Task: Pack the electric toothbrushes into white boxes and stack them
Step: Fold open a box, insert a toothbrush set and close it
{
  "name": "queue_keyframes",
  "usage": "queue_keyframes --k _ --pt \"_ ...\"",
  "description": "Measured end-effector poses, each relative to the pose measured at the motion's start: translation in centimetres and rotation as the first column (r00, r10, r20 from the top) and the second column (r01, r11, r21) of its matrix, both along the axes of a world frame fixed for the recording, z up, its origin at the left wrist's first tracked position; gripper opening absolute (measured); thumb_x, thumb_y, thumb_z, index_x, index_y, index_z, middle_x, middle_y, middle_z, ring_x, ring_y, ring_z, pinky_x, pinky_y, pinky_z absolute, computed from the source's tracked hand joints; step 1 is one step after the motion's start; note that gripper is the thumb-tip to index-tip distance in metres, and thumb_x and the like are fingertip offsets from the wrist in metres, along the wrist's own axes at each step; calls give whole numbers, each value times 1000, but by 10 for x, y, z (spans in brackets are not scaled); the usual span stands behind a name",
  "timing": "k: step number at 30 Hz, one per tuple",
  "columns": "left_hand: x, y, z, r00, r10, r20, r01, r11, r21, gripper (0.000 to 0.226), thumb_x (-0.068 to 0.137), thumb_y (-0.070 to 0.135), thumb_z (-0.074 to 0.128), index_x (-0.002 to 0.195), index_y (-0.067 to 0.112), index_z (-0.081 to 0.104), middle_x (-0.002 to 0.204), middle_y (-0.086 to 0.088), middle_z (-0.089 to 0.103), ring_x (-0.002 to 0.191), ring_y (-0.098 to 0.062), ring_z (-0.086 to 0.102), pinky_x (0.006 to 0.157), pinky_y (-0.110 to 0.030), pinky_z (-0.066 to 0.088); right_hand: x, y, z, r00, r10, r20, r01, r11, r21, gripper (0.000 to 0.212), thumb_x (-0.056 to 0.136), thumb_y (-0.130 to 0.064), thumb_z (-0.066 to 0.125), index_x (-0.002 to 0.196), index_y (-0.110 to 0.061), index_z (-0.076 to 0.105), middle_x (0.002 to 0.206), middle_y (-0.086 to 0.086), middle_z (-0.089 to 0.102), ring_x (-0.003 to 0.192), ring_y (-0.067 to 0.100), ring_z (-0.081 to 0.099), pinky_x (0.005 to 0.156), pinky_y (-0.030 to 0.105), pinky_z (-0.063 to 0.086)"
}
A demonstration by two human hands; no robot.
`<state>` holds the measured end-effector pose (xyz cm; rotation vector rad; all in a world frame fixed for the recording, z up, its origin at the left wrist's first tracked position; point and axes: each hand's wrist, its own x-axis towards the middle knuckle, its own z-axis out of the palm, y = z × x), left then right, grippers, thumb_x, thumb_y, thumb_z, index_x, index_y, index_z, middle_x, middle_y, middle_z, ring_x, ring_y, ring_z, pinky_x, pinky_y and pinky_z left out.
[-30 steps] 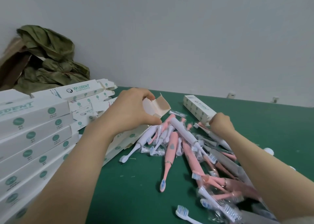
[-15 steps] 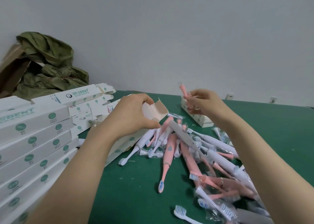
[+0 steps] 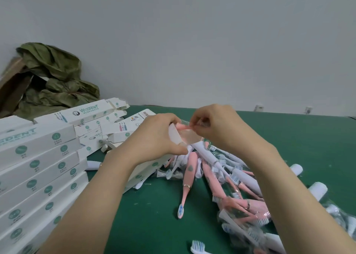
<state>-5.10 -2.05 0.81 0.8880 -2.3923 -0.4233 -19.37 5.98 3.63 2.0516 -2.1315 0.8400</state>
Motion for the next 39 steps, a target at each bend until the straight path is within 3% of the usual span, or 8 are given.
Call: queue_keyframes --k 6,12,16,21,26,31,35,39 --pt "-7 5 -1 999 -41 11 41 999 6 33 61 32 80 86 28 59 75 12 58 70 -2 50 53 -15 32 11 -11 -8 995 54 -88 -55 999 -2 27 85 -7 54 100 -20 73 87 -1 47 77 17 53 59 14 35" --pt "1 -1 4 987 75 -140 -78 997 -14 66 61 41 81 122 25 59 106 13 59 97 -5 51 75 -18 34 11 -14 -20 776 135 616 7 975 -222 25 84 -13 67 106 -22 57 91 -14 62 85 7 65 77 22 53" --pt "0 3 5 984 54 -171 -57 998 -11 60 61 41 80 115 26 61 101 15 63 94 -7 57 75 -18 41 15 -16 -23 826 118 551 136 907 -399 13 82 -15 72 78 -25 66 74 -15 65 68 -1 61 68 14 50" --pt "-2 6 6 986 33 -166 -40 999 -36 55 64 27 75 118 25 62 100 16 64 79 0 49 66 -2 34 19 -21 -31 987 105 120 -78 974 -211 21 94 -14 53 103 -15 72 96 -1 48 100 20 47 72 19 26" --pt "0 9 7 978 6 -210 -9 1000 -12 65 63 36 81 123 27 58 105 16 61 95 0 54 77 -12 38 11 -15 -29 914 -14 405 185 904 -386 24 89 -23 61 113 -24 58 109 -5 52 108 17 48 91 29 40" --pt "0 7 9 978 18 -207 -21 1000 -12 88 56 43 85 134 27 49 123 11 57 112 -8 51 85 -19 36 10 -14 -24 624 73 778 127 973 -193 31 95 -29 53 108 -3 63 88 8 67 75 11 59 81 38 54" --pt "-5 11 5 992 -74 -103 70 997 -42 98 53 43 85 139 29 39 121 18 50 109 -2 47 73 -2 32 19 -15 -24 672 136 728 141 941 -306 30 97 -17 43 86 -7 70 62 6 57 57 9 45 54 20 39" --pt "-9 5 -1 960 -19 -281 -9 995 -97 83 71 38 75 143 24 37 132 11 52 116 -4 46 81 -10 30 24 -11 -26 624 197 756 144 922 -359 29 97 -21 47 86 -10 72 61 -3 60 50 2 46 49 13 36"
